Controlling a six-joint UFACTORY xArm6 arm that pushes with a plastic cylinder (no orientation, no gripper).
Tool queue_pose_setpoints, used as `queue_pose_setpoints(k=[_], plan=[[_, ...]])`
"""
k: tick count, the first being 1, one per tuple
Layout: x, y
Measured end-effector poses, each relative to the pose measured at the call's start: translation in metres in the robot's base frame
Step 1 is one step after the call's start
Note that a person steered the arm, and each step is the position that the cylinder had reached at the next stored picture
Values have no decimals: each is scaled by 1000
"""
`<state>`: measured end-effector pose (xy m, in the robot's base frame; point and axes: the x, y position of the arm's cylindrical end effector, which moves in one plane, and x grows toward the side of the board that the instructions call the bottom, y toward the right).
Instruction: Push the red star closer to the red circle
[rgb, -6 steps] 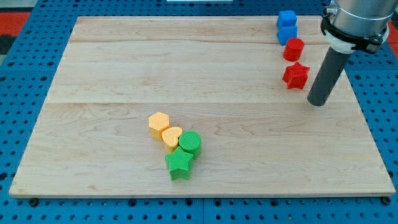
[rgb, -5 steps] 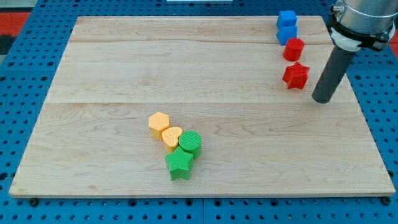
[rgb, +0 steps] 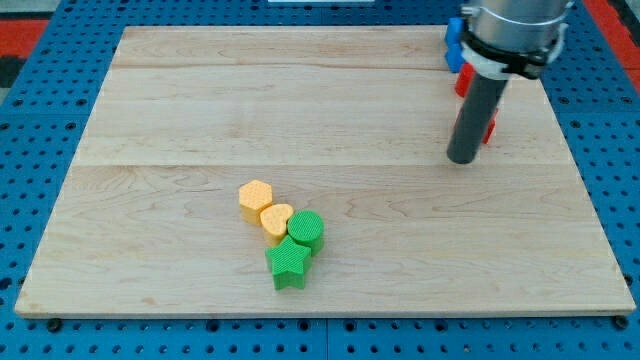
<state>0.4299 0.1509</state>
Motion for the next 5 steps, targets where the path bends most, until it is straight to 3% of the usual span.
queue_pose_setpoints(k=[3, 4, 5], plan=[[-48, 24], [-40, 24], [2, 21]])
